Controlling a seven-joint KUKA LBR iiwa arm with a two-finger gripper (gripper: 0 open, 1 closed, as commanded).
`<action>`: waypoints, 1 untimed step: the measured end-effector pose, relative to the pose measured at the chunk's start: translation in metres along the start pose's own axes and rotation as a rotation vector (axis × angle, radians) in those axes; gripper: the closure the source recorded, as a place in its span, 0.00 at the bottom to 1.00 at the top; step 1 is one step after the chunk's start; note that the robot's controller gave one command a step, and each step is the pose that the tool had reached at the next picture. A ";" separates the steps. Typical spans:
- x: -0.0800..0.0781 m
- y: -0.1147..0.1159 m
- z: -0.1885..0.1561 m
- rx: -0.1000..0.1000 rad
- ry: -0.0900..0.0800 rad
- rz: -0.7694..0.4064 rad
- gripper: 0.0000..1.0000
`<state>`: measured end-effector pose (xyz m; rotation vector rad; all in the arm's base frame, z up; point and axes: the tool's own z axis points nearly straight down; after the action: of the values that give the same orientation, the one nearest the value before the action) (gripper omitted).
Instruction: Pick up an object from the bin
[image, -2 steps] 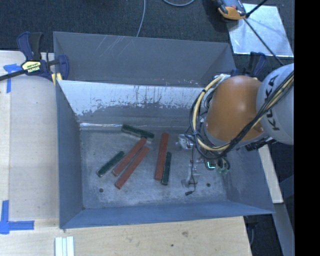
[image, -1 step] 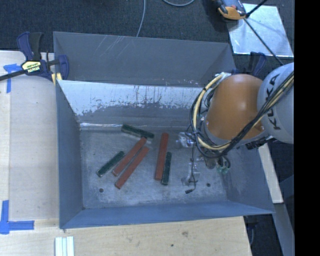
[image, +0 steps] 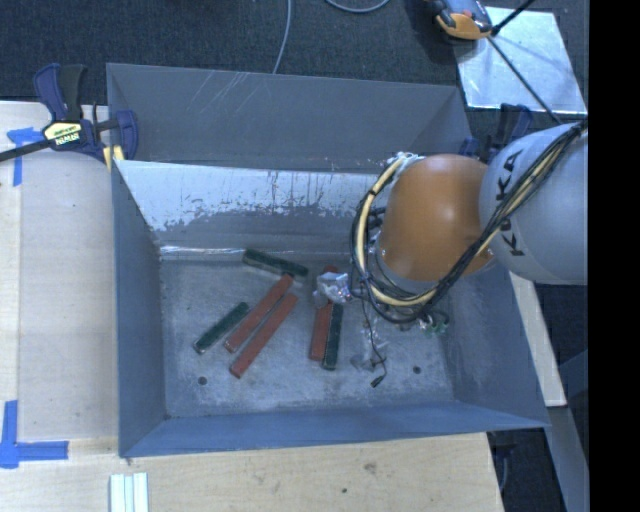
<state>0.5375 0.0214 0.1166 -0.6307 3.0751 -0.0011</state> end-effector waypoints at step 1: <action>-0.048 0.002 -0.017 0.001 -0.007 -0.148 0.00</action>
Offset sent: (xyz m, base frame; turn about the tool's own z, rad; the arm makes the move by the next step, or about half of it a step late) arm 0.0250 0.0095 -0.0110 -0.3554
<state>0.5808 0.0425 0.1341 -0.8550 3.0129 -0.0005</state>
